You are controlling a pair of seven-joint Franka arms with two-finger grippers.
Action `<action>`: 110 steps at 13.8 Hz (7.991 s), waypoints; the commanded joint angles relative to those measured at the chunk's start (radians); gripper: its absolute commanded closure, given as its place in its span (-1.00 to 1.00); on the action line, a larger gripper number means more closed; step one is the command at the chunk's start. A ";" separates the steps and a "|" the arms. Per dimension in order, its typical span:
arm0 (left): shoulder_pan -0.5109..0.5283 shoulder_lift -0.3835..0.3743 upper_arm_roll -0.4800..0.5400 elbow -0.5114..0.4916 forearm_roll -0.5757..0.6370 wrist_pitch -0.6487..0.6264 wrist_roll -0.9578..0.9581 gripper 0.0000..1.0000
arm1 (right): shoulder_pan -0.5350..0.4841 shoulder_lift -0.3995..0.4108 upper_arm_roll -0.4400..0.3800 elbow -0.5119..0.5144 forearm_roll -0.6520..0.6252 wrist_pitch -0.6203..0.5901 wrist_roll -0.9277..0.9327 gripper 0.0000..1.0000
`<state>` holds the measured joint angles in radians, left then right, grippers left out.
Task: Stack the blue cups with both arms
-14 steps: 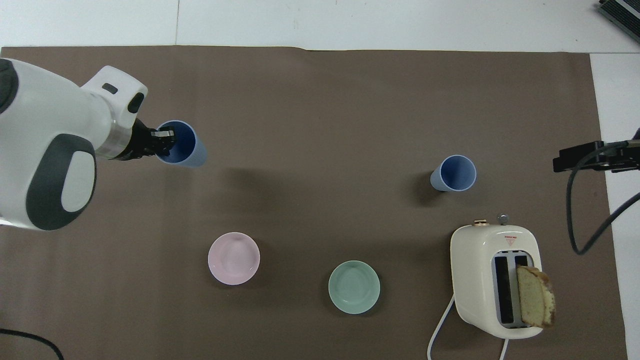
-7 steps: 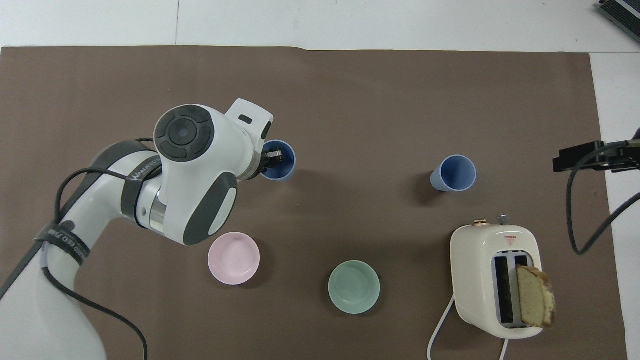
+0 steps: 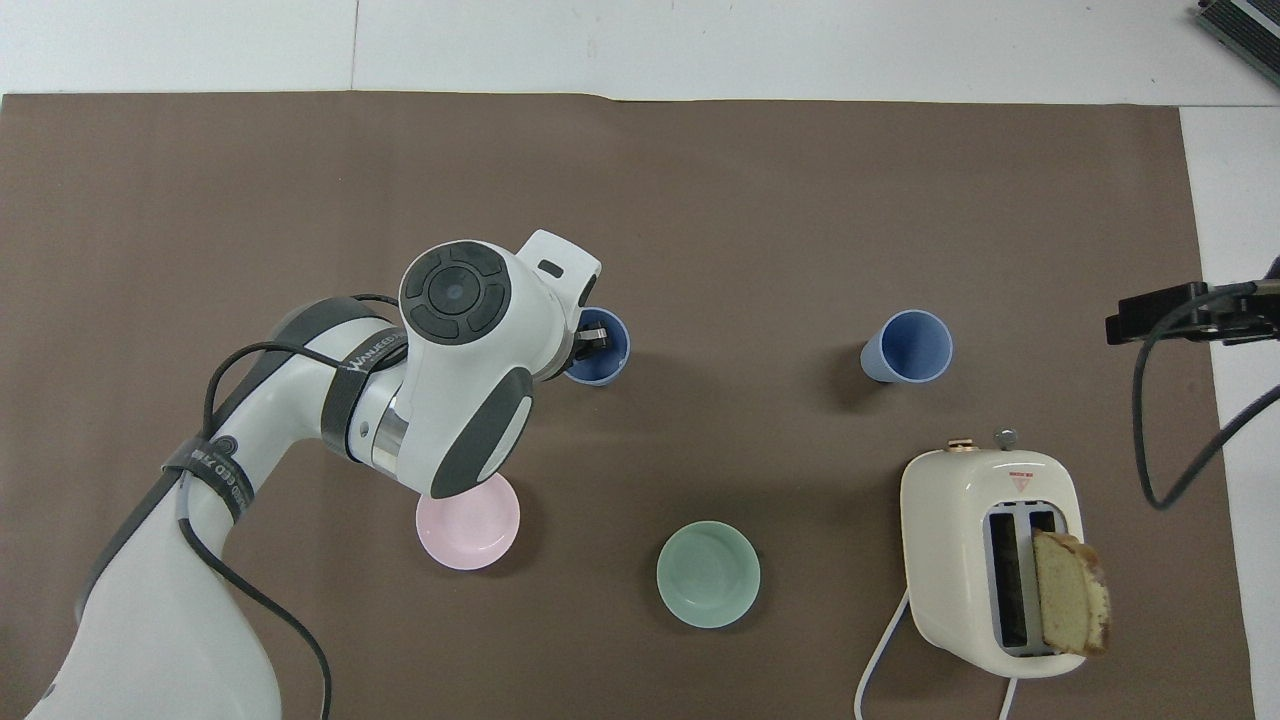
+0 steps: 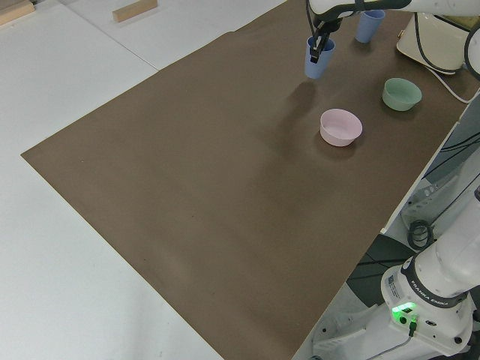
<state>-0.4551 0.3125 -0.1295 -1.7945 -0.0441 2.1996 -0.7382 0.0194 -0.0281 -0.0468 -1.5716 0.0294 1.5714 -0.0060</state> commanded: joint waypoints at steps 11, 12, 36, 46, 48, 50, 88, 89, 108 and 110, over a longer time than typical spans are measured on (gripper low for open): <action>0.019 -0.091 0.036 0.006 0.069 -0.064 0.002 -1.00 | -0.006 -0.007 0.007 -0.013 -0.003 0.016 0.009 -1.00; 0.042 -0.117 0.036 0.006 0.070 -0.080 0.044 -1.00 | -0.003 -0.009 0.010 -0.019 -0.005 0.022 0.005 -1.00; 0.500 -0.443 0.057 0.070 0.056 -0.538 0.925 -1.00 | 0.062 0.251 0.016 -0.375 -0.003 0.591 -0.012 -1.00; 0.486 -0.441 0.048 0.127 0.046 -0.615 0.876 -1.00 | 0.062 0.251 0.018 -0.377 -0.005 0.593 -0.022 1.00; 0.486 -0.428 0.048 0.148 0.043 -0.638 0.876 -1.00 | 0.062 0.251 0.018 -0.315 -0.005 0.529 -0.023 1.00; 0.487 -0.403 0.048 0.194 0.033 -0.650 0.876 -1.00 | 0.062 0.243 0.018 -0.251 -0.003 0.440 -0.022 1.00; 0.500 -0.418 0.054 0.202 0.003 -0.667 0.827 -1.00 | 0.484 0.436 0.111 0.148 0.010 0.352 0.656 1.00; 0.500 -0.418 0.054 0.202 0.001 -0.667 0.827 -1.00 | 0.488 0.429 0.111 0.137 0.010 0.352 0.656 1.00; 0.500 -0.418 0.054 0.202 0.003 -0.667 0.827 -1.00 | 0.490 0.458 0.111 0.053 0.001 0.447 0.653 0.19; 0.500 -0.418 0.054 0.202 0.003 -0.669 0.827 -1.00 | 0.490 0.458 0.111 0.055 0.004 0.452 0.653 -0.01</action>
<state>0.0370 -0.1114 -0.0715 -1.6139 -0.0333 1.5557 0.0978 0.5124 0.4400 0.0595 -1.5015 0.0463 2.0035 0.6310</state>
